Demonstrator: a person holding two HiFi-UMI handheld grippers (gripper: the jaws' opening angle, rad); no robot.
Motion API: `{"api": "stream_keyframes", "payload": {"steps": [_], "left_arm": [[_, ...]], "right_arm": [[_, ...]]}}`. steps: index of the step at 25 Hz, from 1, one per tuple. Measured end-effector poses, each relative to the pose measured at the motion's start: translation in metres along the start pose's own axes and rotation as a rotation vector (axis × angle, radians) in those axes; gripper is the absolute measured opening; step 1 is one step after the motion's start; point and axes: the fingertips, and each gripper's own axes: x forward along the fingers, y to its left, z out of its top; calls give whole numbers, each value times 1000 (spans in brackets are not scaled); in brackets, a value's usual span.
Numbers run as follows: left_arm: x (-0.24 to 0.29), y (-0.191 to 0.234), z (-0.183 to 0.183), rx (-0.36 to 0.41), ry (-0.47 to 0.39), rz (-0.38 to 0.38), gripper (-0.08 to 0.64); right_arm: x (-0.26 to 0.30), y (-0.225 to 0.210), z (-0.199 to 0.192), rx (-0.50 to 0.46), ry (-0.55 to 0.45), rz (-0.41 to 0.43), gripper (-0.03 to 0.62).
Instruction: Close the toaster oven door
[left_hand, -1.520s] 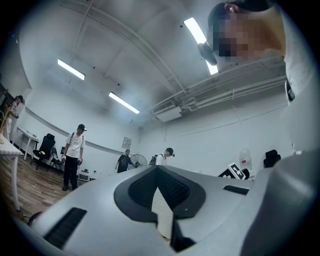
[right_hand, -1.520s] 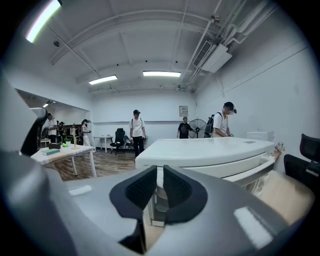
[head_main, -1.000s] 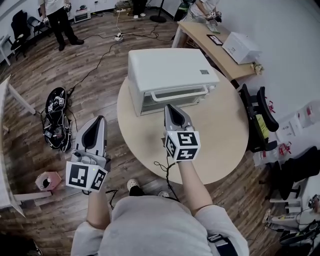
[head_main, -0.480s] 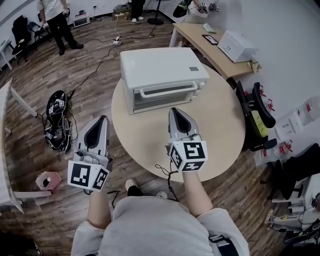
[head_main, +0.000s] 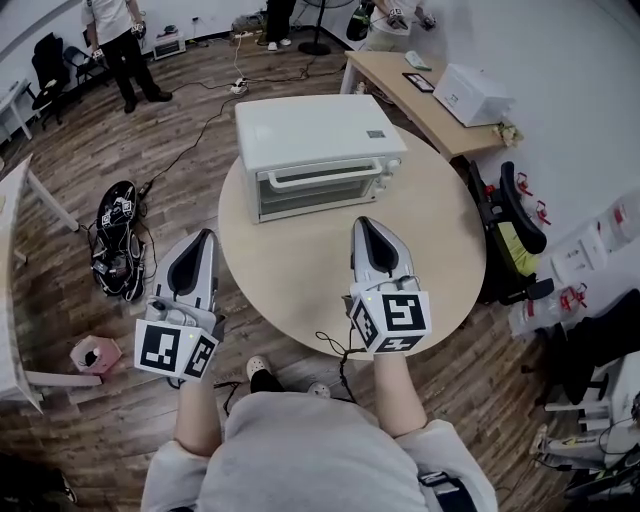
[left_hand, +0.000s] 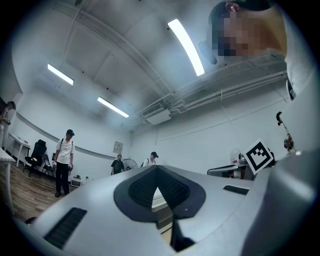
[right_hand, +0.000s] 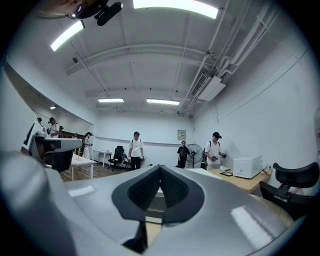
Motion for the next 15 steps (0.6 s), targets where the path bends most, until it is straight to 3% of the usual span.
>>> {"api": "stream_keyframes", "payload": {"steps": [15], "left_arm": [[-21,-54,11,23,-25,30,6]], "right_arm": [[-64,-35,26,6,-80,-10,11]]}}
